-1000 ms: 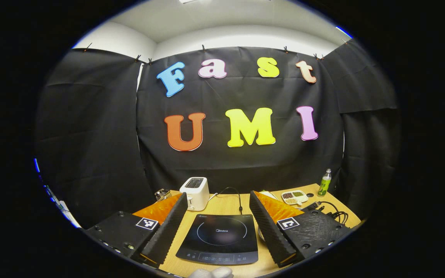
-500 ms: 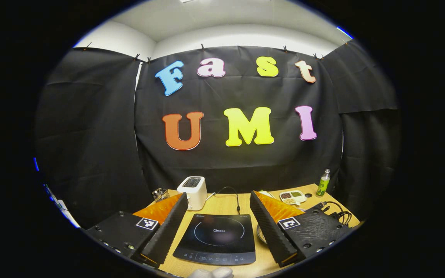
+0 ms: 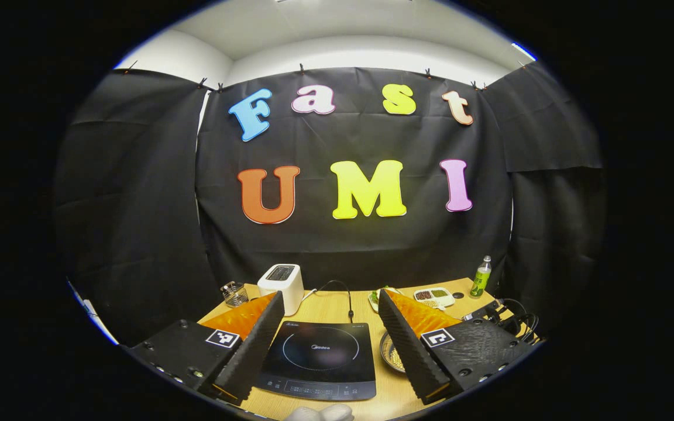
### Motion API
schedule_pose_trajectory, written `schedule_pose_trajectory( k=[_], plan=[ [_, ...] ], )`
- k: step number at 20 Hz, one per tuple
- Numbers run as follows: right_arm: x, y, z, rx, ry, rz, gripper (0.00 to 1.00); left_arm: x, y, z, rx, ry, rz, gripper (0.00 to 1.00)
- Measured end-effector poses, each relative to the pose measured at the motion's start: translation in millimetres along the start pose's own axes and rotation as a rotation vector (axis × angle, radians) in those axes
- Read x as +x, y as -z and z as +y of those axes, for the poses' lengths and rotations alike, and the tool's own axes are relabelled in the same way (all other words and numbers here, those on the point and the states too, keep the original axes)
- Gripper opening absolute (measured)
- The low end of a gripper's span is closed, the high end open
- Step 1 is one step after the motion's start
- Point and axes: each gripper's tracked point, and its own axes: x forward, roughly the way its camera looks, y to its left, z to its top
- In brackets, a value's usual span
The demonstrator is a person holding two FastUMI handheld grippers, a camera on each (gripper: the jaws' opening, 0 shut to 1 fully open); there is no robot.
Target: First push the handle of the pot to place it horizontally, then grasp the pot with both hands and set it on the induction cooktop.
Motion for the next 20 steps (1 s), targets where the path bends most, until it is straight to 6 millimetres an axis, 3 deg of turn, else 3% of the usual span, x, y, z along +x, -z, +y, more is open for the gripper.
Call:
schedule_pose_trajectory(
  k=[11, 13, 14, 20],
  plan=[
    [1.7, -6.5, -66.4, -0.020, 0.066, 0.017, 0.04, 3.5, 0.8, -3.9, -0.002, -0.049, 0.018, 0.97],
    [4.2, -9.4, -79.7, -0.042, 0.078, 0.027, 0.00, 4.2, 1.0, -5.7, -0.002, -0.064, 0.021, 0.97],
    [5.5, -10.8, -86.0, -0.054, 0.082, 0.028, 0.07, 4.5, 2.1, -7.3, -0.003, -0.071, 0.024, 0.96],
    [10.0, -22.7, -120.6, -0.126, 0.090, 0.048, 0.01, 10.0, 6.6, -14.2, -0.003, -0.111, 0.041, 0.97]
  ],
)
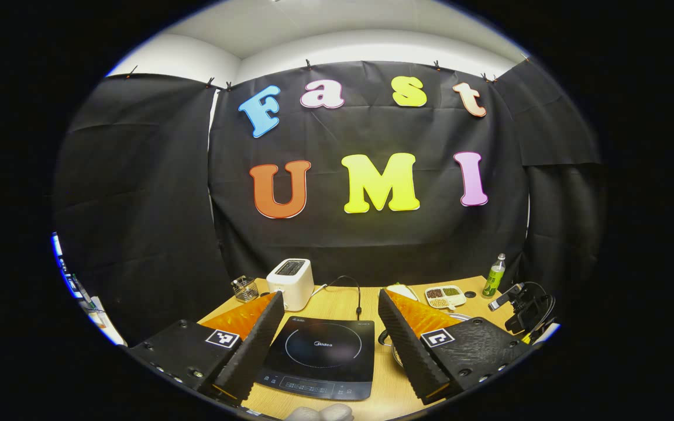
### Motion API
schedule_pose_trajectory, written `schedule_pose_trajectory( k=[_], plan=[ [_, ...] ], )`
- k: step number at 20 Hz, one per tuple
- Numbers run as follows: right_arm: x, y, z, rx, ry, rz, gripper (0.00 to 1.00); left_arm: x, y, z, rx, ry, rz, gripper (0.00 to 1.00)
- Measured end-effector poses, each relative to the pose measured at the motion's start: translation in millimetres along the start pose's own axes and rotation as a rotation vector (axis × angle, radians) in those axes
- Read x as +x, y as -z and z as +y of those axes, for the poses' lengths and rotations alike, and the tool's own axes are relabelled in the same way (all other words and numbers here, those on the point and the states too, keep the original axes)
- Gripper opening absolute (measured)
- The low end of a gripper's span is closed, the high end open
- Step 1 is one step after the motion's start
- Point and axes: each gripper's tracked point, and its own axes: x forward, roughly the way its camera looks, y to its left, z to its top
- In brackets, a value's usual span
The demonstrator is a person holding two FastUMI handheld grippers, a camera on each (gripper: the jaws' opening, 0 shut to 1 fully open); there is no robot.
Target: First push the handle of the pot to place it horizontally, then grasp the pot with both hands and set it on the induction cooktop.
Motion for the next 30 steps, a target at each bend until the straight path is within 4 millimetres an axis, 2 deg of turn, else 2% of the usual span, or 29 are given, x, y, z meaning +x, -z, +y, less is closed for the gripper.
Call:
schedule_pose_trajectory(
  k=[7, 8, 9, 10, 12, 18, 22, 26, 27, 30],
  plan=[
    [6.8, -14.6, -44.2, -0.047, 0.012, -0.008, 0.00, 3.3, 6.6, -9.8, -0.001, -0.056, 0.028, 0.96],
    [8.1, -16.1, -48.8, -0.055, 0.014, -0.010, 0.04, 3.1, 8.7, -11.9, -0.001, -0.064, 0.031, 0.97],
    [8.6, -18.9, -54.3, -0.063, 0.016, -0.011, 0.00, 3.2, 9.7, -14.2, 0.000, -0.072, 0.033, 0.97],
    [10.3, -20.9, -58.6, -0.069, 0.017, -0.012, 0.04, 2.3, 11.1, -15.9, 0.002, -0.079, 0.040, 0.97],
    [10.7, -24.6, -64.1, -0.076, 0.012, -0.018, 0.00, 1.5, 12.9, -20.2, 0.008, -0.091, 0.046, 0.97],
    [13.1, -31.6, -73.5, -0.111, 0.007, -0.051, 0.01, 3.5, 23.3, -31.1, 0.023, -0.097, 0.053, 0.96],
    [-1.4, -28.1, -88.0, -0.063, 0.047, -0.114, 0.01, 11.0, 42.0, -41.3, 0.009, -0.051, 0.065, 0.96],
    [-28.4, -17.4, -100.4, -0.004, 0.089, -0.188, 0.13, 20.8, 61.4, -54.7, -0.003, 0.033, 0.080, 0.96],
    [-35.0, -15.5, -103.2, 0.018, 0.094, -0.207, 0.22, 24.9, 68.6, -60.4, -0.003, 0.066, 0.091, 0.96],
    [-53.5, -13.2, -98.7, 0.102, 0.065, -0.272, 0.65, 35.1, 85.6, -64.1, 0.006, 0.107, 0.117, 0.97]
  ],
)
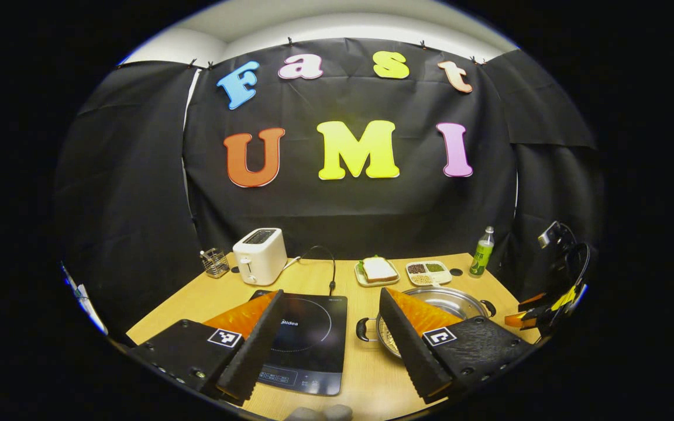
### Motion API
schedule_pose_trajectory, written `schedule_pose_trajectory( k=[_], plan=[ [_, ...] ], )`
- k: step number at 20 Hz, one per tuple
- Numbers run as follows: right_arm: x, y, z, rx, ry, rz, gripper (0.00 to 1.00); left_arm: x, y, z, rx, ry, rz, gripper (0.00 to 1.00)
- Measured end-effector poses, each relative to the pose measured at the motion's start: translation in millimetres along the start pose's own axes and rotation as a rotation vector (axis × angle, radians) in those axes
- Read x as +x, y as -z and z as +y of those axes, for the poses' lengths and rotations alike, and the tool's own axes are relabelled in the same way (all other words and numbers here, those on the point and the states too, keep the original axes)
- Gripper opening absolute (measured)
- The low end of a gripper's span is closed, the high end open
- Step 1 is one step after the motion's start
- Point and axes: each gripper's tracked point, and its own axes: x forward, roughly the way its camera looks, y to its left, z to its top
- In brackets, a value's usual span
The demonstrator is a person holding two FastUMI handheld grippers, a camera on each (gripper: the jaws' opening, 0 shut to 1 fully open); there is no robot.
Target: First push the handle of the pot to place it horizontally, then grasp the pot with both hands and set it on the induction cooktop.
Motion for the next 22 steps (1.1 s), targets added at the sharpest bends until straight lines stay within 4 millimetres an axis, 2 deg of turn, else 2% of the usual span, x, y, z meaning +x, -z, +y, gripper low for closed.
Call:
schedule_pose_trajectory(
  k=[1, 2, 3, 4, 5, 7, 12, 16, 19, 22],
  plan=[
    [-7.8, 1.8, -2.0, 0.025, 0.012, -0.008, 0.79, 5.9, 5.2, -1.8, 0.006, 0.008, 0.012, 0.97],
    [-9.7, 1.6, -3.8, 0.045, 0.026, -0.011, 0.88, 11.9, 11.7, -3.3, 0.013, 0.015, 0.024, 0.97],
    [-12.3, 0.2, -4.0, 0.062, 0.029, -0.030, 0.92, 17.2, 18.9, -4.8, 0.017, 0.022, 0.037, 0.96],
    [-13.2, -3.3, -2.2, 0.075, 0.034, -0.041, 0.92, 23.7, 25.2, -6.9, 0.018, 0.027, 0.049, 0.96],
    [-12.8, -2.8, -1.6, 0.079, 0.037, -0.034, 0.89, 30.3, 33.0, -8.3, 0.017, 0.033, 0.061, 0.97],
    [-11.0, -7.5, 1.7, 0.094, 0.034, -0.039, 0.90, 42.6, 47.3, -13.7, 0.003, 0.039, 0.097, 0.97],
    [5.1, -28.9, 17.2, 0.125, -0.001, -0.046, 0.90, 79.5, 81.1, -31.5, -0.002, 0.059, 0.166, 0.97],
    [31.6, -40.3, 23.5, 0.118, -0.010, -0.024, 0.91, 107.2, 118.7, -47.5, -0.002, 0.086, 0.261, 0.97],
    [53.7, -42.8, 28.7, 0.114, -0.023, 0.005, 0.92, 122.7, 140.7, -58.2, -0.011, 0.099, 0.314, 0.97],
    [74.1, -44.6, 24.1, 0.112, -0.007, 0.027, 0.92, 137.2, 156.5, -68.2, -0.009, 0.105, 0.352, 0.97]
  ],
)
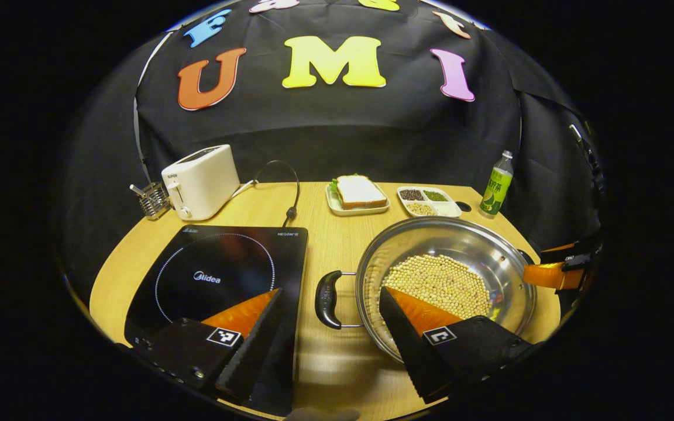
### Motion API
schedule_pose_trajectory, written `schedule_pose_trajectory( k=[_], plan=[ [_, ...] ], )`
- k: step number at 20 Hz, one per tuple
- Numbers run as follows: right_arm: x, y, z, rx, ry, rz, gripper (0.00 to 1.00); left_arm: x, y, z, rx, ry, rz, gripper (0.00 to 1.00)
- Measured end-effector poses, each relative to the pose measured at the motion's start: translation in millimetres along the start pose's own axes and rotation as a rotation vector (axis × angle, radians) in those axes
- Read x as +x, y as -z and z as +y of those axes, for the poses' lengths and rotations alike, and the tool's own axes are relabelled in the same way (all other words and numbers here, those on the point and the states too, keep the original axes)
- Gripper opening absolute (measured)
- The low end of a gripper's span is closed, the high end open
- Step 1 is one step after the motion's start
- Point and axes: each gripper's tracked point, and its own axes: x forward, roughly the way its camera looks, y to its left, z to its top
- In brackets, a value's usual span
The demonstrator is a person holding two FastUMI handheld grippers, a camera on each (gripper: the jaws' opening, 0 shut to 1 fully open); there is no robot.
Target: First push the handle of the pot to place it horizontally, then grasp the pot with both hands and set it on the induction cooktop.
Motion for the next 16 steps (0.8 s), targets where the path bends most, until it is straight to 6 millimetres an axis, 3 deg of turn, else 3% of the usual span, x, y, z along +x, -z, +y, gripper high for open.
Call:
schedule_pose_trajectory(
  k=[9, 10, 11, 13, 16],
  plan=[
    [28.0, 11.2, -1.8, 0.036, -0.001, 0.069, 0.92, 29.4, 18.1, -14.9, -0.011, 0.016, 0.100, 1.00],
    [29.4, 13.4, -0.7, 0.033, -0.002, 0.083, 0.92, 29.7, 18.6, -15.6, -0.018, 0.019, 0.106, 0.97],
    [29.8, 14.7, -2.8, 0.031, 0.007, 0.094, 0.90, 32.1, 20.8, -16.5, -0.026, 0.018, 0.119, 0.98],
    [30.4, 14.0, -6.1, 0.042, 0.021, 0.091, 0.74, 34.1, 24.9, -11.9, -0.028, 0.001, 0.144, 0.97],
    [30.7, 14.1, -5.8, 0.075, 0.019, 0.113, 0.70, 37.6, 34.2, -8.0, -0.065, -0.001, 0.187, 0.80]
  ],
)
